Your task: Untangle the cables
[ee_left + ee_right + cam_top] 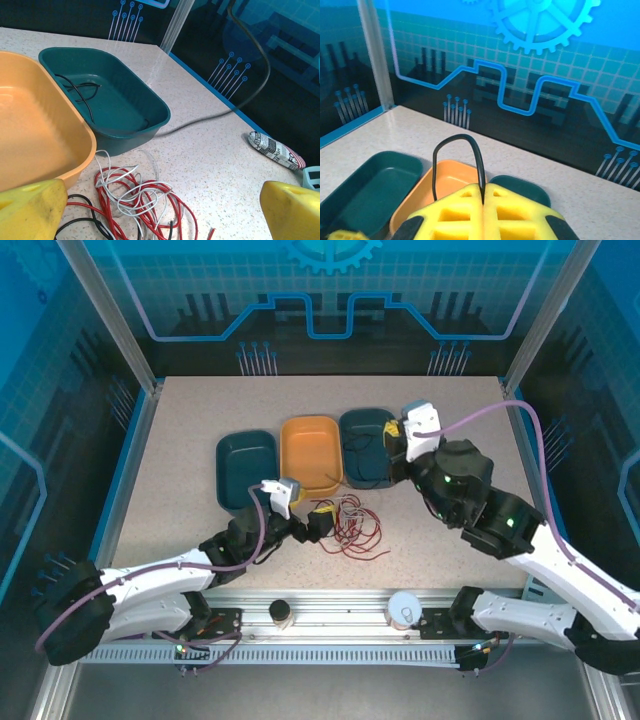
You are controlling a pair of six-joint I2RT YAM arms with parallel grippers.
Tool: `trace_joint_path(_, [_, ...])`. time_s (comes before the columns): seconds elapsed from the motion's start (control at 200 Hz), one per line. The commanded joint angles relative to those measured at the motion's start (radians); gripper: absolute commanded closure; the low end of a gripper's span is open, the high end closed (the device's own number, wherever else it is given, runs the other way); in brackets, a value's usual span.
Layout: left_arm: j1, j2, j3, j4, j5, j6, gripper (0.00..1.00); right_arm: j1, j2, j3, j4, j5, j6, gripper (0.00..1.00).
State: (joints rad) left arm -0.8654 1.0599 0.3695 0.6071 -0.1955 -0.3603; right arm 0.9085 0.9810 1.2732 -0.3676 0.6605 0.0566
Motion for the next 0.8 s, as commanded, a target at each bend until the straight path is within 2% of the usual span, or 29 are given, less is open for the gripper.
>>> trace_joint_path(0.0, [-0.004,-0.035,-0.002,0.007,-0.028,-0.012,0.01,-0.053,0.078,0.096,-0.025,0.107,-0.048,1.00])
trace_joint_path(0.185, [-0.004,-0.107,-0.007,-0.046,-0.036,-0.007,0.01,-0.189,0.202,0.171,-0.033,0.092,-0.055,1.00])
trace_joint_path(0.325, [-0.004,-0.158,-0.024,-0.082,-0.064,-0.007,0.01,-0.282,0.256,0.180,-0.040,0.010,-0.004,1.00])
trace_joint_path(0.795, [-0.003,-0.184,-0.014,-0.155,-0.111,-0.018,0.01,-0.449,0.543,0.283,-0.232,-0.190,0.131,1.00])
